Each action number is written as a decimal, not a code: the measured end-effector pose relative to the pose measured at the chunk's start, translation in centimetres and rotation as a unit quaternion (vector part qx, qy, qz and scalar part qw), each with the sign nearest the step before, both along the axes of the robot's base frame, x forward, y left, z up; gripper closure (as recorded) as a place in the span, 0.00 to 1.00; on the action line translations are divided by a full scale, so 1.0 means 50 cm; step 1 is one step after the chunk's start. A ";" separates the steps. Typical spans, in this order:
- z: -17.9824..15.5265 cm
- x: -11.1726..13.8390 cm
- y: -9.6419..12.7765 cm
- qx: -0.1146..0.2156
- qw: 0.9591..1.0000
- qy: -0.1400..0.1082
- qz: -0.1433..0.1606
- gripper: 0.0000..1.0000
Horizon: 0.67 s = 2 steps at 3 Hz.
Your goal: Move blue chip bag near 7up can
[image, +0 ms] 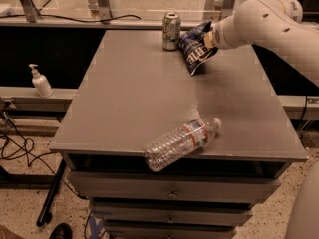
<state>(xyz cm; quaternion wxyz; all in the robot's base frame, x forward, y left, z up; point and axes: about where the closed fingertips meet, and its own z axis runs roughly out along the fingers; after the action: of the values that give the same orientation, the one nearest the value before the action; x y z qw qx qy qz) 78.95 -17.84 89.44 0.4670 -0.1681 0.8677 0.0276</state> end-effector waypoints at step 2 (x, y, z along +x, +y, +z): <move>-0.018 0.003 0.006 0.011 1.000 0.013 -0.002 0.13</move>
Offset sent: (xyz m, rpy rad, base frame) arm 0.0013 0.0007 -0.0108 0.0328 0.0364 -0.0090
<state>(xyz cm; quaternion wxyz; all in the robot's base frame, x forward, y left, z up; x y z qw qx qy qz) 79.08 -17.55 88.54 0.4574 -0.1608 0.8738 0.0388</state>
